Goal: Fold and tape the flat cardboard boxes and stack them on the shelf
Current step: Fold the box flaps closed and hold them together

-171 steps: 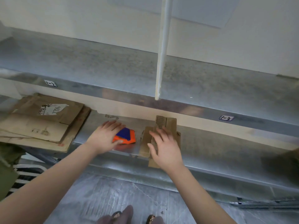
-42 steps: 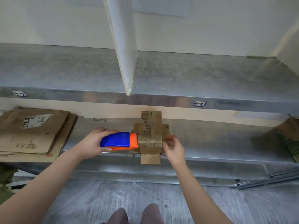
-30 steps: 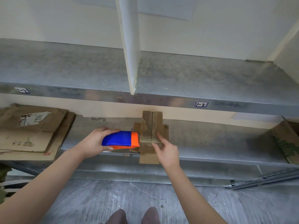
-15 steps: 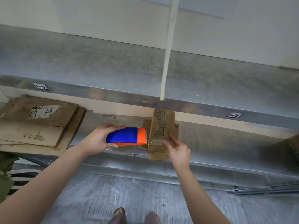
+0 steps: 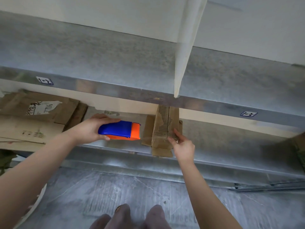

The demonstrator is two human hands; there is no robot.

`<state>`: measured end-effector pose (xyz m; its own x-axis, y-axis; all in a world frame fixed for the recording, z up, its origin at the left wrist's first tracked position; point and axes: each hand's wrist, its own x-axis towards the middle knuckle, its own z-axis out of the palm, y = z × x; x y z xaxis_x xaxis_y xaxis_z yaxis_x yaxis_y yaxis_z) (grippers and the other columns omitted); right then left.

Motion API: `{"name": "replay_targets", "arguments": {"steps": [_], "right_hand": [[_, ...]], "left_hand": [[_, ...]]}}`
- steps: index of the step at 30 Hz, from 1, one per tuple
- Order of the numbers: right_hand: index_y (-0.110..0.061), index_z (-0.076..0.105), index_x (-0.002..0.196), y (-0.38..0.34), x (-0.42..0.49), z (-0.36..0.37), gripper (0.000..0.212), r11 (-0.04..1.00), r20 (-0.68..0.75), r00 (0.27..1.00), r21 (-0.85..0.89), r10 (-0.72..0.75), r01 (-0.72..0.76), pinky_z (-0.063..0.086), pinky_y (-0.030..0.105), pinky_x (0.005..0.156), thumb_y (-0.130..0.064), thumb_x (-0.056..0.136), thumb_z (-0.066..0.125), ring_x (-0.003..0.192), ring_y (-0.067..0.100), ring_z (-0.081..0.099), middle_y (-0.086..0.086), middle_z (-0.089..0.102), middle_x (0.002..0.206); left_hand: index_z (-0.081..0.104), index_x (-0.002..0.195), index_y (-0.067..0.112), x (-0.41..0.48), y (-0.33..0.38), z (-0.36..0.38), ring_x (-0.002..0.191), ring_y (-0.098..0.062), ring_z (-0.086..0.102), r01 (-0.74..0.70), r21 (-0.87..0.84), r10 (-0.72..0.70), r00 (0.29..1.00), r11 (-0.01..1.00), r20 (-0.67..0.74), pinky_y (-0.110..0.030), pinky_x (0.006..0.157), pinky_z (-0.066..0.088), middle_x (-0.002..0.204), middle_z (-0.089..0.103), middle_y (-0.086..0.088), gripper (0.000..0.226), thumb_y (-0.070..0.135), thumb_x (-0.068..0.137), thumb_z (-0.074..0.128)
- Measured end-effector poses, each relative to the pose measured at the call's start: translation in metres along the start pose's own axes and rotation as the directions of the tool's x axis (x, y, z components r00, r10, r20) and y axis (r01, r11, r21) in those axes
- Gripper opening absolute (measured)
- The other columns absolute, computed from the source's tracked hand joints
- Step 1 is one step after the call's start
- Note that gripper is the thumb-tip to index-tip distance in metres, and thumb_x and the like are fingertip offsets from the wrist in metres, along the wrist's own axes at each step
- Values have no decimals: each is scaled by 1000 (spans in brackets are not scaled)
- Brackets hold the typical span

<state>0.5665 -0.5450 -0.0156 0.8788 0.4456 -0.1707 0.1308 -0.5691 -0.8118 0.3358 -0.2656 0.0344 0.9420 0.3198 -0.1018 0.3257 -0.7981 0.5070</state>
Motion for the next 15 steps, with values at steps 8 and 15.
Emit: {"name": "replay_targets", "arguments": {"steps": [8,15], "right_hand": [[-38,61,129,-2,-2,-1,48,1000,14,1000,10,-1,1,39,-2,59,-43,83,72,73,-2,62,-7,73,108],[-34,61,131,2,-2,0,48,1000,12,1000,1,-8,8,41,2,54,-43,84,71,66,4,64,-3,75,89]], "left_hand": [[30,145,47,20,19,29,116,-18,42,59,250,-82,993,966,85,-33,89,43,126,49,3,71,42,85,68],[33,146,43,51,48,51,100,-19,43,50,248,-92,983,967,160,-29,79,39,107,47,-1,73,49,81,67]]}}
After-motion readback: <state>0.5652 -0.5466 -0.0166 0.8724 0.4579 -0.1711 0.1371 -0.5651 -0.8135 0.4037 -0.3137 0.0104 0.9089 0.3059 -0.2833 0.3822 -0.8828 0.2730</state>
